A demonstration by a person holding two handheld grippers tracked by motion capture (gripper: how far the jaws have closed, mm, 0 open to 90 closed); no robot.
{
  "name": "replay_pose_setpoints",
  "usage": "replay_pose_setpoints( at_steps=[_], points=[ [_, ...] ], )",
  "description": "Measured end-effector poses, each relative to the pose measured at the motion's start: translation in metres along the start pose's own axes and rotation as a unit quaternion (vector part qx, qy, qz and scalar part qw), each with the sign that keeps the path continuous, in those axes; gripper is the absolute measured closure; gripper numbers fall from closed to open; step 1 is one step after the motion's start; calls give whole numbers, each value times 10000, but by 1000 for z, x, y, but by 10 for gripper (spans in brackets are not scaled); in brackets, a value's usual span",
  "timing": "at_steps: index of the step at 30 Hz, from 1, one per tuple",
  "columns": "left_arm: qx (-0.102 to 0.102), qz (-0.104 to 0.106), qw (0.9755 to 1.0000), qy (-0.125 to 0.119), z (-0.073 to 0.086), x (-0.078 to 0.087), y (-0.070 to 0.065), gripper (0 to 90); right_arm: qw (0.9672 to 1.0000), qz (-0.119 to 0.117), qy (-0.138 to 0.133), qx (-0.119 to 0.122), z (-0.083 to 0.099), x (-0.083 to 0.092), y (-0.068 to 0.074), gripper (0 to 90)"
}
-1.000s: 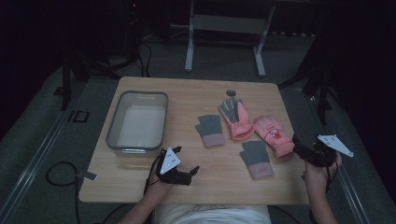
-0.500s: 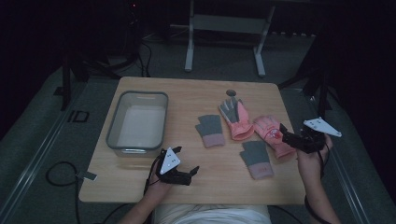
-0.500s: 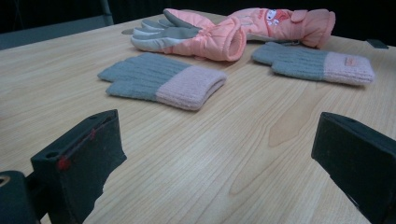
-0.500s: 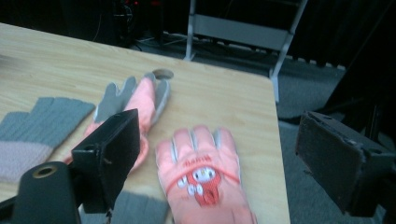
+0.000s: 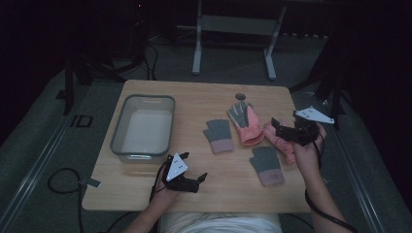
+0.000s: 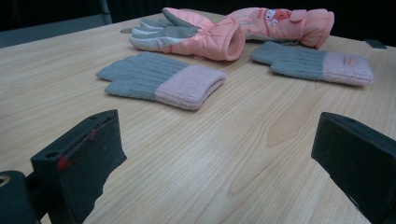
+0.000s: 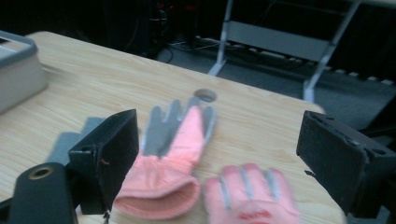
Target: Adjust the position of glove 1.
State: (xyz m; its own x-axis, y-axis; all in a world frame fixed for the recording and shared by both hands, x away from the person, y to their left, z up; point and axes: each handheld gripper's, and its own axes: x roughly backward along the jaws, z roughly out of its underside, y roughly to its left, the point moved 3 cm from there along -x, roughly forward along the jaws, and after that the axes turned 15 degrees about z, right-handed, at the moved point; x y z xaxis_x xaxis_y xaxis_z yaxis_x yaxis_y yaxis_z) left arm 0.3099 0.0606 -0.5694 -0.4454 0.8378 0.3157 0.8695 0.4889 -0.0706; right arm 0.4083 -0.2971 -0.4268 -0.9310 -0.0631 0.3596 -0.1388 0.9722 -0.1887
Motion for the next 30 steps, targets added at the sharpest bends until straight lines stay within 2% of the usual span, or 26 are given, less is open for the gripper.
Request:
replay_pose_setpoints(
  at_steps=[4,5,8,10,13,14,17,19,23,26,27,28,29,30],
  points=[
    [4,1,10000,-2,0,0,0,16,9999,-65,76,-88,-3,-7,9,129],
    [-5,3,10000,3,0,0,0,16,9996,-196,76,-186,-5,-10,16,122],
    [-3,4,10000,17,0,0,0,16,9994,-316,130,-98,-7,-14,24,117],
    [-5,4,10000,22,0,0,0,16,9989,-432,161,54,-8,-19,35,117],
    [22,20,10000,29,0,0,0,16,9984,-518,180,107,-9,-22,43,117],
    [23,24,10000,39,0,0,0,16,9980,-592,153,179,-10,-26,50,142],
    [6,23,10000,48,0,-1,-1,16,9970,-698,28,322,-10,-31,62,144],
    [8,29,10000,56,0,-1,-1,16,9955,-873,68,350,-9,-35,71,178],
    [20,47,10000,74,0,-1,-1,16,9934,-1023,248,459,-6,-48,88,228],
    [-2,54,10000,82,0,-1,-1,16,9910,-1136,391,596,0,-58,102,229],
    [-2,54,10000,82,0,-1,-1,16,9910,-1136,391,596,0,-58,102,229],
    [-5,59,9999,82,0,-1,-1,16,9896,-1215,457,627,4,-65,111,229],
    [-5,59,9999,82,0,-1,-1,16,9896,-1215,457,627,4,-65,111,229],
    [-5,61,9999,82,0,-1,-1,16,9873,-1346,555,640,8,-71,121,231]
  ],
)
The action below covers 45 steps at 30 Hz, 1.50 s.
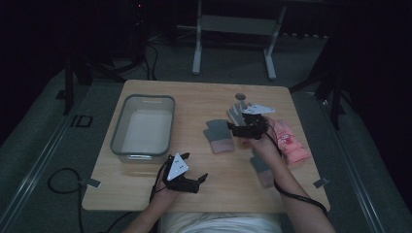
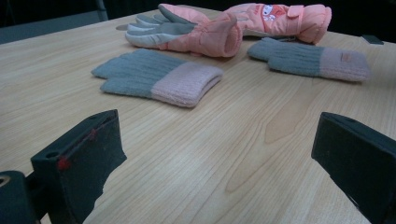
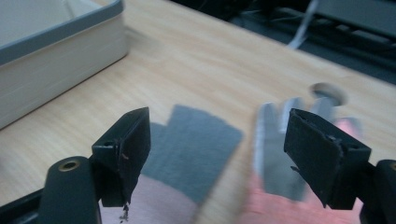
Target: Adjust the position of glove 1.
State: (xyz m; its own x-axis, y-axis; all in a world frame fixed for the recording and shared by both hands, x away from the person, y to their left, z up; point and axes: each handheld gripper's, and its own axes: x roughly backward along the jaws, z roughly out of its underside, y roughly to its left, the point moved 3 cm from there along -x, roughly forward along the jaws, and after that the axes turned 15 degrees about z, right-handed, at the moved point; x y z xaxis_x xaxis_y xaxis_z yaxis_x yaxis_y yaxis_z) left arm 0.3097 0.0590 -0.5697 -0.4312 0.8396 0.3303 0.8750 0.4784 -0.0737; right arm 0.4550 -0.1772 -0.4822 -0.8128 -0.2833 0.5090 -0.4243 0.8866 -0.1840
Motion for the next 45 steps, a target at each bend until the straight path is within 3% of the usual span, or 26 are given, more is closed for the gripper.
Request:
replay_pose_setpoints(
  at_steps=[5,8,9,10,13,14,17,23,27,34,36,38,45],
  points=[
    [-27,1,10000,10,0,0,0,16,9997,-148,171,57,4,-16,14,313],
    [-23,3,10000,-4,0,0,-1,16,9987,-370,344,49,8,-32,21,469],
    [-23,3,10000,-4,0,0,-1,16,9987,-370,344,49,8,-32,21,469],
    [-25,2,10000,-7,0,0,-1,16,9972,-575,465,93,10,-40,23,502],
    [-26,7,10000,-5,0,0,-1,16,9963,-601,601,97,12,-48,25,524],
    [-26,12,10000,-4,0,0,-1,16,9957,-448,801,130,14,-56,27,515],
    [-21,24,10000,-3,0,0,-1,16,9939,-291,1056,98,19,-68,28,503],
    [-11,31,10000,-15,0,0,-1,16,9909,-194,1327,98,27,-81,36,495],
    [-26,14,10000,-26,0,0,-1,16,9882,-94,1504,291,34,-89,44,498],
    [-29,10,10000,-21,0,0,-1,16,9891,-47,1433,323,35,-91,48,569],
    [-21,8,10000,-17,0,0,-1,16,9894,-63,1428,270,34,-92,48,725],
    [-27,9,10000,-11,0,0,-1,16,9892,-63,1450,178,34,-92,50,774],
    [-9,17,10000,-21,0,0,-1,16,9892,-20,1465,73,31,-91,54,808]
  ],
)
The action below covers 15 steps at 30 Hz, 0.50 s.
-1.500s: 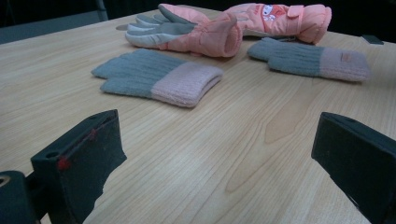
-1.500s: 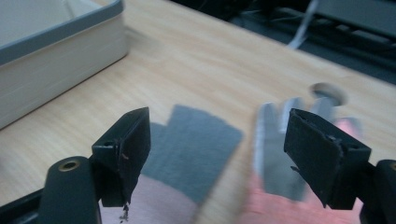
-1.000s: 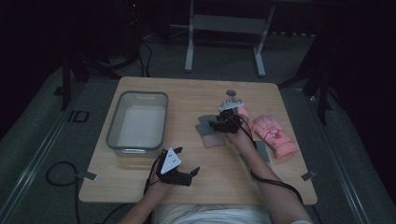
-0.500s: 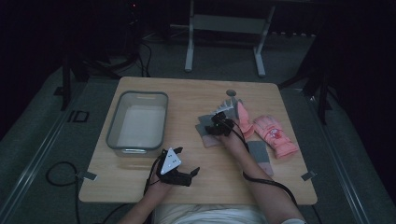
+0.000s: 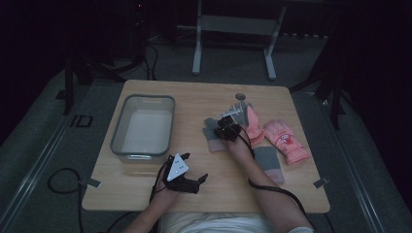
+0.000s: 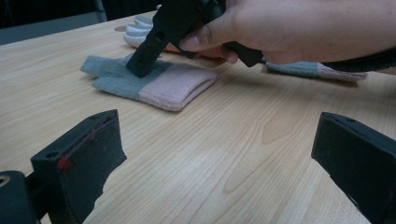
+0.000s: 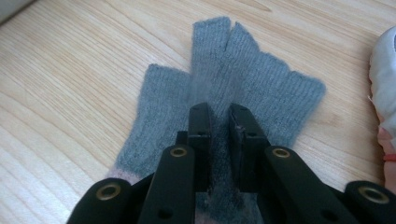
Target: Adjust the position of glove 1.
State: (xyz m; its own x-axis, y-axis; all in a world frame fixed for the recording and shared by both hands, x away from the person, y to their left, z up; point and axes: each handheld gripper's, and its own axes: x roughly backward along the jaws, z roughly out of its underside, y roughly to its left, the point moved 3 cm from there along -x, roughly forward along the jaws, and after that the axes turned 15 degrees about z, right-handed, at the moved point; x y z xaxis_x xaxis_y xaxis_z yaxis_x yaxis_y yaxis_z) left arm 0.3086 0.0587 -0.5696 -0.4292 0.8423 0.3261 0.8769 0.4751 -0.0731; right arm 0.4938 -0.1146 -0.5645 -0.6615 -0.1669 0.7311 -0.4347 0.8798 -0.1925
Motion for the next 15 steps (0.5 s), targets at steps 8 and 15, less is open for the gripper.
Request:
replay_pose_setpoints(
  at_steps=[8,15],
  points=[
    [8,-14,10000,-11,0,0,0,16,9993,-34,-305,-205,-9,40,6,815],
    [80,2,9999,-70,0,1,1,16,9960,17,-717,-538,-10,91,4,815]
  ],
)
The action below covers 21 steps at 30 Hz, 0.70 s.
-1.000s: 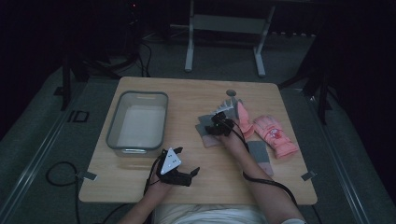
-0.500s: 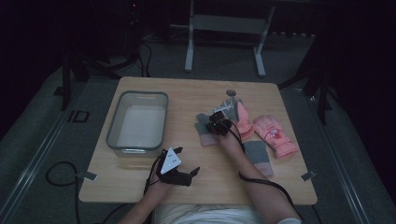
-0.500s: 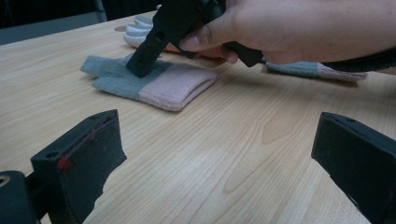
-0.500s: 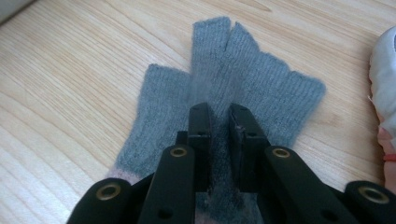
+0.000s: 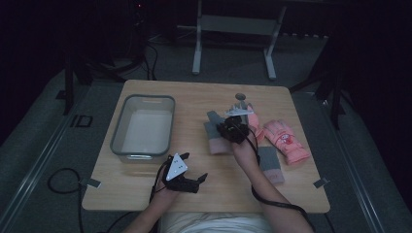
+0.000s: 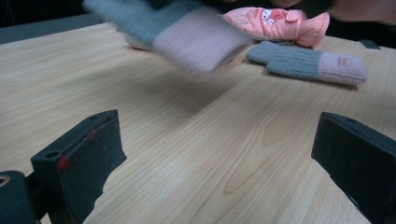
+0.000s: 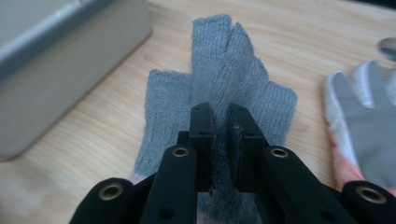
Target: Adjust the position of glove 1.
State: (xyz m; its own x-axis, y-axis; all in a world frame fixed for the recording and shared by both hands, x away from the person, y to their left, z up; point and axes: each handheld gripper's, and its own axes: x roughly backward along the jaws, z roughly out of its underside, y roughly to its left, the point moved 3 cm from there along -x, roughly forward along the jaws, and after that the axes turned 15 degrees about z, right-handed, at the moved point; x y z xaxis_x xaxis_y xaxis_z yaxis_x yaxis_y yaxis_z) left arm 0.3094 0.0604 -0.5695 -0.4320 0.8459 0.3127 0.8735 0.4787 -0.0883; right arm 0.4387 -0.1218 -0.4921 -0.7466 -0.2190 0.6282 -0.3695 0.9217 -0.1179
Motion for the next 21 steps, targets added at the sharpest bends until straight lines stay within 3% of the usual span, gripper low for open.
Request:
replay_pose_setpoints(
  at_steps=[6,10,13,21],
  points=[
    [-34,-21,10000,14,0,0,0,16,9994,-88,-117,-320,14,32,-2,815],
    [-41,-39,10000,24,0,0,0,16,9990,134,-136,-394,33,50,2,815],
    [-59,-48,10000,30,0,0,-1,16,9987,321,-84,-392,48,56,7,815],
    [-67,-44,10000,35,0,0,-1,16,9978,541,127,-351,83,58,16,813]
  ],
)
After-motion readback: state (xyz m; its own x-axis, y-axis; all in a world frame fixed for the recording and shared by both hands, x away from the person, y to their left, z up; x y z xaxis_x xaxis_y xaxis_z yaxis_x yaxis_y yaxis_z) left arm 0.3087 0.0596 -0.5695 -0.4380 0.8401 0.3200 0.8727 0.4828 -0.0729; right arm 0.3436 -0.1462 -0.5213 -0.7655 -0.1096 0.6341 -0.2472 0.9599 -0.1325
